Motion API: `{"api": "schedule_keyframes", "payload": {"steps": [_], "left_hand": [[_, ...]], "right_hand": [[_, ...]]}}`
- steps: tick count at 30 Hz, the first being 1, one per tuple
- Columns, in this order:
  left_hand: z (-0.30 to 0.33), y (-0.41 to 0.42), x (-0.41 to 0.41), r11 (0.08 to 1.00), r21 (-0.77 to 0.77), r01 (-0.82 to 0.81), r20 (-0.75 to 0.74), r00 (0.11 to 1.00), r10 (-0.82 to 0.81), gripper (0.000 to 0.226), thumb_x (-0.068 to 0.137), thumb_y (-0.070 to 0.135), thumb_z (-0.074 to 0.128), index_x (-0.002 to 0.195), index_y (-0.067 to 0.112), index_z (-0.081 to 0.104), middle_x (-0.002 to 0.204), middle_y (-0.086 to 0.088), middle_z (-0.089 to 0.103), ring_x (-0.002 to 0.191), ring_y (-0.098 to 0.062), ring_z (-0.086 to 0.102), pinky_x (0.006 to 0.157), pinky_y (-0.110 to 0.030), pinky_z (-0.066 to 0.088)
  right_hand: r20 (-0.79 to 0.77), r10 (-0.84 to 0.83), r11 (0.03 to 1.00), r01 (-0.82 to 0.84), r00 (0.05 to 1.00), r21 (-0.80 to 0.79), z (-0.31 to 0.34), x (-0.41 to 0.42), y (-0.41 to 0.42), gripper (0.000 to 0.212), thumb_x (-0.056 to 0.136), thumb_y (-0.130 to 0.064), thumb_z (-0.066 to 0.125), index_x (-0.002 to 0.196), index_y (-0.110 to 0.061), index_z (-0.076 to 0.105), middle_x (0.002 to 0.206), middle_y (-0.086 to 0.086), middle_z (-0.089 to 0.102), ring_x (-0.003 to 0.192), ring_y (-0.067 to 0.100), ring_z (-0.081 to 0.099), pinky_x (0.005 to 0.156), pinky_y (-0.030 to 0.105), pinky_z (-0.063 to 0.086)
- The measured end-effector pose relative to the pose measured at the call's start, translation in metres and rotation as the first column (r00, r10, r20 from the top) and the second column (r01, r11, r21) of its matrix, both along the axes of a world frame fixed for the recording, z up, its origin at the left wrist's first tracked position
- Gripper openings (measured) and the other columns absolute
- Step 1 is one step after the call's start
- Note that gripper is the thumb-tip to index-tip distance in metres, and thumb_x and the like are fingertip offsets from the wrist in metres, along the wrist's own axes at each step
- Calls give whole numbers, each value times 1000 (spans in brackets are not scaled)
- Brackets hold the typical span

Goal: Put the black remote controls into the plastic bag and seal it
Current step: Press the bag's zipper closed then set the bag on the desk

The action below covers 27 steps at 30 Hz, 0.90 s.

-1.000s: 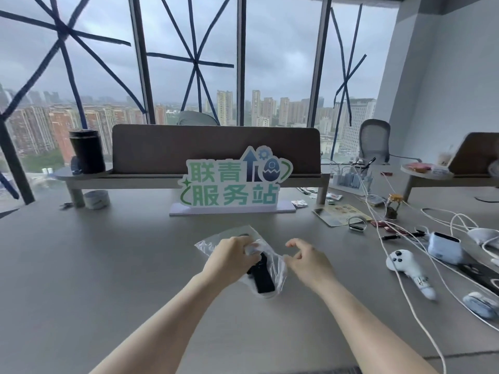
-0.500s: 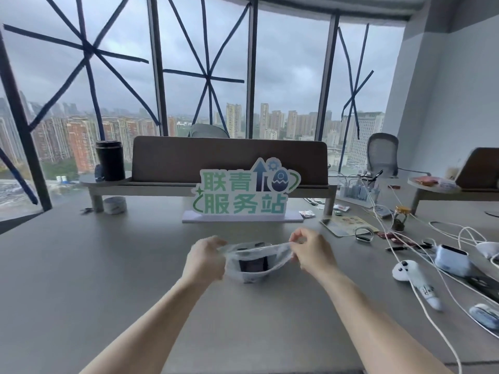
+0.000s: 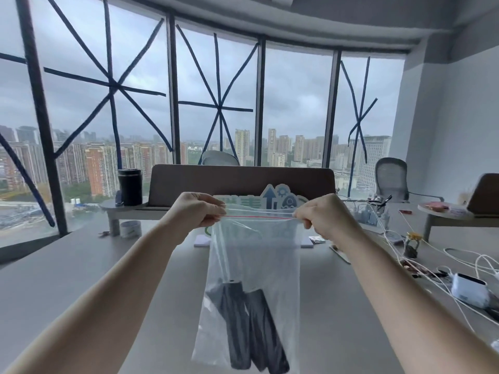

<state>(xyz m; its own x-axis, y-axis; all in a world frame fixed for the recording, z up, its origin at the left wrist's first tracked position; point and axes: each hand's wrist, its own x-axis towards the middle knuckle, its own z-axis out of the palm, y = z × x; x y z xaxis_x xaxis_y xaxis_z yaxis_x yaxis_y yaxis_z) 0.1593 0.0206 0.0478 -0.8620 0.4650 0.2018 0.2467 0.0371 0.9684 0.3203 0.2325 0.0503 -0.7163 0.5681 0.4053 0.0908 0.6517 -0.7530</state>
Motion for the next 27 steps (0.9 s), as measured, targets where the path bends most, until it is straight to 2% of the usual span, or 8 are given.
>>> {"api": "schedule_keyframes", "payload": {"steps": [6, 9, 12, 16, 18, 20, 24, 27], "left_hand": [[-29, -9, 6, 995, -7, 98, -49, 994, -98, 22, 75, 2, 74, 93, 14, 75, 87, -5, 73, 76, -11, 62, 65, -15, 52], [-46, -7, 9, 999, 13, -43, -134, 990, 44, 23, 77, -4, 72, 79, 19, 73, 73, 1, 71, 58, -1, 59, 51, -10, 48], [-53, -7, 8, 990, 24, -140, -114, 983, 142, 5, 78, 3, 72, 80, 7, 75, 72, -4, 69, 55, -9, 52, 40, -11, 42], [-49, -4, 12, 989, 56, -135, -69, 988, 139, 3, 79, 10, 72, 77, 11, 71, 73, -5, 65, 57, -12, 49, 44, -17, 41], [-43, 0, 17, 991, 83, -110, -55, 992, 115, 5, 79, 12, 73, 76, 15, 71, 72, -1, 64, 61, -12, 53, 49, -20, 44], [-36, 8, 24, 992, 108, -69, -66, 995, 76, 4, 78, 12, 74, 76, 15, 72, 69, 1, 64, 60, -11, 55, 47, -21, 46], [-23, 26, 41, 997, 74, -16, -157, 987, 27, 9, 79, 11, 73, 71, 15, 71, 61, 3, 63, 48, -5, 53, 40, -17, 43], [-16, 33, 47, 1000, 16, -23, -247, 969, 26, 7, 79, 12, 73, 71, 14, 72, 63, -2, 63, 46, -5, 51, 40, -17, 42]], "right_hand": [[108, -76, 990, 62, 991, 129, 3, 6, -16, 34, 71, -13, 67, 56, 11, 50, 51, 9, 37, 50, 20, 29, 54, 33, 31], [98, -75, 989, 61, 992, 134, 5, 7, -20, 30, 74, -10, 67, 58, 12, 54, 47, 4, 35, 50, 19, 31, 54, 33, 32], [145, -78, 994, 66, 986, 90, 8, 7, -19, 20, 78, -12, 63, 61, -3, 60, 51, 2, 43, 47, 15, 38, 47, 26, 35], [121, -156, 976, 134, 980, 174, 6, 9, -11, 23, 71, -15, 63, 58, 3, 61, 41, -1, 41, 57, 27, 43, 50, 30, 34], [97, -303, 925, 269, 948, 267, 4, 12, -8, 23, 69, -21, 57, 57, -2, 62, 50, 1, 52, 65, 32, 53, 59, 33, 40], [63, -374, 850, 315, 925, 423, 2, 14, -12, 25, 77, -30, 52, 67, -16, 70, 79, 4, 65, 84, 34, 59, 74, 37, 44], [42, 50, 862, -64, 998, 503, 2, 3, -37, 34, 84, -47, 62, 111, -29, 73, 114, -7, 68, 112, 19, 54, 98, 41, 42], [74, 113, 867, -135, 991, 480, 3, -9, -45, 28, 81, -46, 70, 103, -28, 75, 93, -15, 69, 92, 10, 58, 87, 34, 49]]}}
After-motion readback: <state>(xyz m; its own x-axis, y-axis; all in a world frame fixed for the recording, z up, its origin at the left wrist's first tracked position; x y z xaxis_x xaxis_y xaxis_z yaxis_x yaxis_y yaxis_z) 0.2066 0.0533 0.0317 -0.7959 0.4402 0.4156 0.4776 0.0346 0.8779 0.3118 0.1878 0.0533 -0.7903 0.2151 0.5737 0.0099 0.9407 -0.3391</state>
